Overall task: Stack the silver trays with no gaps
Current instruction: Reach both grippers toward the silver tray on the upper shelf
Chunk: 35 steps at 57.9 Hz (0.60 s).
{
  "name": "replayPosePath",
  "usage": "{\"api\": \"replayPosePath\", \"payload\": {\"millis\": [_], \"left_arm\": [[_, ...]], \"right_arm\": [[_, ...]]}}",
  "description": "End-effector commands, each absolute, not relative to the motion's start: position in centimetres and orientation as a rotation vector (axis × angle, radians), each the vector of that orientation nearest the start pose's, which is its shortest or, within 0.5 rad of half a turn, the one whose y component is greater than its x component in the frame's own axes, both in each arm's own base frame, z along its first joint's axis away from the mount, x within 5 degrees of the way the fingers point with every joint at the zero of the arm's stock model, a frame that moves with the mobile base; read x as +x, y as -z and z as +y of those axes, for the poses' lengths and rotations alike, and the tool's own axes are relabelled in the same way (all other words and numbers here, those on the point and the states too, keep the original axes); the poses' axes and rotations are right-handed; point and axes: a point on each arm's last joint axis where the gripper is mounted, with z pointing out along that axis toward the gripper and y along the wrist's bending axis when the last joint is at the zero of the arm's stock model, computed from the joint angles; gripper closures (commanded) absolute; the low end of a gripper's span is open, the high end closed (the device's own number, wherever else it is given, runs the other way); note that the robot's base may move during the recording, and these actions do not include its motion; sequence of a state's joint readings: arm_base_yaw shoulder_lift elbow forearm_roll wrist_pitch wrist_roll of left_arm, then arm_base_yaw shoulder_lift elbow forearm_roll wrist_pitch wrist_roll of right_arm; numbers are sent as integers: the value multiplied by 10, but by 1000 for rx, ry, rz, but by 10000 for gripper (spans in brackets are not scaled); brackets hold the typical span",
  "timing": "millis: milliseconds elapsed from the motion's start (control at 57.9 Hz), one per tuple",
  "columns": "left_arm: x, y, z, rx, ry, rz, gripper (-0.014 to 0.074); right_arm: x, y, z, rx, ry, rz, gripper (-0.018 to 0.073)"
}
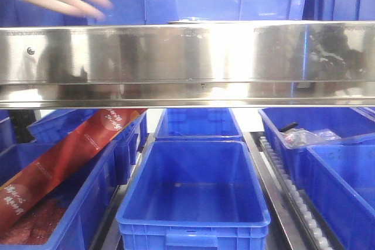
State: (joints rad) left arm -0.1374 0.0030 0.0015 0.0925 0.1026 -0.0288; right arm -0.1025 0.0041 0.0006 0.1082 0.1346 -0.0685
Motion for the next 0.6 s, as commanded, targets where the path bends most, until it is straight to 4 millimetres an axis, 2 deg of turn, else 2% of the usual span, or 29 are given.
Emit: {"api": "replayPosePath", "payload": {"millis": [0,587], "left_arm": [[56,-205,-7,146,54,1564,615],[56,-205,-7,146,54,1564,615]], "right_arm": [[56,-204,-5,103,38,1585,638],[56,-204,-5,103,38,1585,638]]}}
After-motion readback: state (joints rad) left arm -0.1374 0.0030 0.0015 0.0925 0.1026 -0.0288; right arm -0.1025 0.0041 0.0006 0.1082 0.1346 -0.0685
